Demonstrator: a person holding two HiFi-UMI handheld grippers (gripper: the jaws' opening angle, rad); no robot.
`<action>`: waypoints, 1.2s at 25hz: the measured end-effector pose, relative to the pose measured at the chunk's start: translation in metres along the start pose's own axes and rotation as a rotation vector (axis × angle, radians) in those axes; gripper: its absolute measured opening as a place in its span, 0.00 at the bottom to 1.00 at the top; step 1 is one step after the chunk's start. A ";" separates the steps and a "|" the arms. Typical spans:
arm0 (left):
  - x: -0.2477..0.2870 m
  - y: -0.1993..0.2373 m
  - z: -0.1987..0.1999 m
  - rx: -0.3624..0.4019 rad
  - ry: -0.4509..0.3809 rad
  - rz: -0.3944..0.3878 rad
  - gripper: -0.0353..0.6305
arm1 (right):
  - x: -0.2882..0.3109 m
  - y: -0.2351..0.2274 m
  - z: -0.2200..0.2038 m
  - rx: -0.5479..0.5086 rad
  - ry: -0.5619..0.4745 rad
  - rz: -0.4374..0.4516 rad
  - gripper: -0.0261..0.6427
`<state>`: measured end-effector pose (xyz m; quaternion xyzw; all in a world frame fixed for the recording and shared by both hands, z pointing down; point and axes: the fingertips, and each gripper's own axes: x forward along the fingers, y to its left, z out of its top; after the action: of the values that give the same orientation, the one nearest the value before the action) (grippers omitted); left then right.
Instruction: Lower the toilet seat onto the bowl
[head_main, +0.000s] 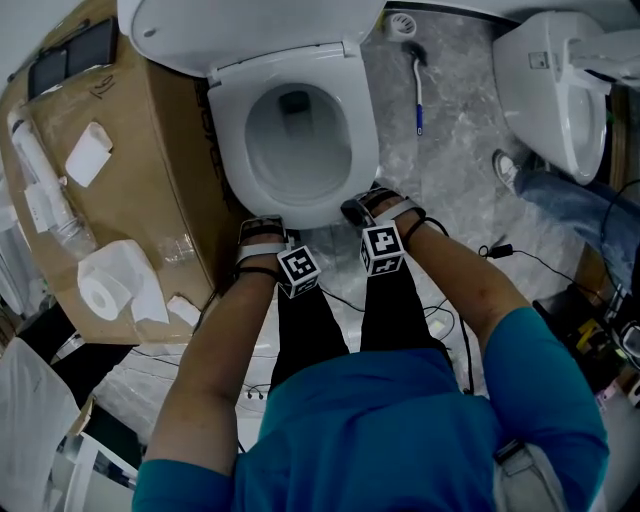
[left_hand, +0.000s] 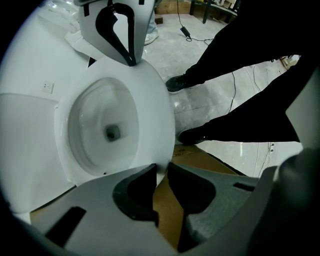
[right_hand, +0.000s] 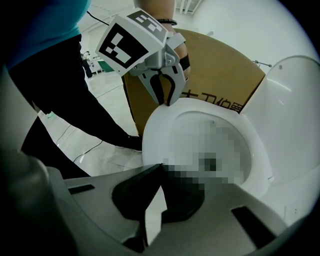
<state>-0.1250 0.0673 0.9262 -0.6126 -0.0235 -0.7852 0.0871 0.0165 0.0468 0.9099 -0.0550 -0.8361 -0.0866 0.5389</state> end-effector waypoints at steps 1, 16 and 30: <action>0.001 -0.002 0.001 -0.004 -0.002 -0.015 0.17 | 0.002 0.001 -0.001 -0.002 0.003 0.002 0.04; 0.029 -0.003 0.008 0.005 0.013 -0.045 0.16 | 0.031 0.006 -0.015 0.008 0.034 0.032 0.04; 0.029 -0.007 0.009 -0.017 0.022 -0.052 0.16 | 0.033 0.006 -0.015 0.050 0.047 0.012 0.04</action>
<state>-0.1246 0.0718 0.9573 -0.6039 -0.0319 -0.7940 0.0617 0.0171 0.0498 0.9460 -0.0446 -0.8248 -0.0635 0.5601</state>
